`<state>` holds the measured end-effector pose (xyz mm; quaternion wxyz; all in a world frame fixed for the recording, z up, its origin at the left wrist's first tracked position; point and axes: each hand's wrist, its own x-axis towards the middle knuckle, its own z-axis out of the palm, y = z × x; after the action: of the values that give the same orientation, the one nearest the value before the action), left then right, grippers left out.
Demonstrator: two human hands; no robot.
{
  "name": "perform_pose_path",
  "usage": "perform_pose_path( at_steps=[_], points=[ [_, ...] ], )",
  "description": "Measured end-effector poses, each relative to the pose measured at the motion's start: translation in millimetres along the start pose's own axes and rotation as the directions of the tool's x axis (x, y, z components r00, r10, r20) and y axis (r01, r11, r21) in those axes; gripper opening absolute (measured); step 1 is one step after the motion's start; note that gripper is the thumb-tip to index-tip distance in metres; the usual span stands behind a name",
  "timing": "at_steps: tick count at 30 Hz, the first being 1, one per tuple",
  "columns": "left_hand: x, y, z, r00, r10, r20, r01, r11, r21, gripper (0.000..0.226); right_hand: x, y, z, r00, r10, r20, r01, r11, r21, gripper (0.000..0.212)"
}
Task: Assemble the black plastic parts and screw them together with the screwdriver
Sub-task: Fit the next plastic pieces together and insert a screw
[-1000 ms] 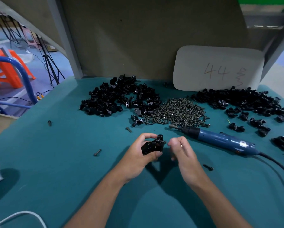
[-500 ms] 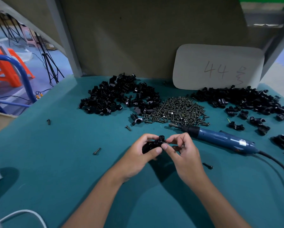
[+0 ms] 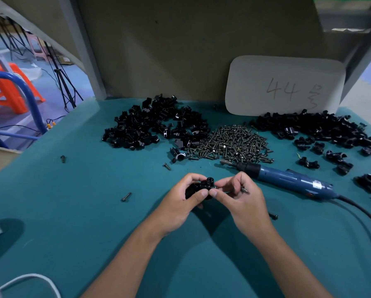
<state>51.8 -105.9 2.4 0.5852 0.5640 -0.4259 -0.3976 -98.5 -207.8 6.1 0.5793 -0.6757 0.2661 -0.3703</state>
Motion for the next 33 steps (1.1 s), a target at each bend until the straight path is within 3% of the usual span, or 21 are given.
perform_pose_path(
  at_steps=[6, 14, 22, 29, 33],
  points=[
    [0, 0, -1, 1.000, 0.011, -0.016, -0.010, 0.998, 0.056, 0.017, 5, 5, -8, 0.998, 0.033, 0.056, -0.032, 0.999, -0.016, 0.047],
    [-1, -2, 0, 1.000, 0.021, -0.019, -0.019, 0.993, 0.116, 0.016, 1, -1, -5, 0.998, -0.050, -0.023, 0.045, 0.981, -0.190, 0.055],
    [-2, -3, -2, 1.000, 0.008, -0.024, -0.004, 0.991, 0.136, 0.015, -4, -6, 5, 0.998, -0.051, -0.034, 0.041, 0.970, -0.241, 0.049],
    [0, -5, 0, 1.000, 0.001, -0.007, -0.001, 0.999, -0.032, 0.023, -7, -10, 7, 0.992, -0.110, -0.059, 0.093, 0.966, -0.242, 0.042],
    [1, -4, 1, 1.000, 0.014, -0.027, -0.015, 1.000, -0.021, 0.029, -8, -12, 6, 0.990, -0.124, -0.059, 0.107, 0.966, -0.235, 0.042]
  ],
)
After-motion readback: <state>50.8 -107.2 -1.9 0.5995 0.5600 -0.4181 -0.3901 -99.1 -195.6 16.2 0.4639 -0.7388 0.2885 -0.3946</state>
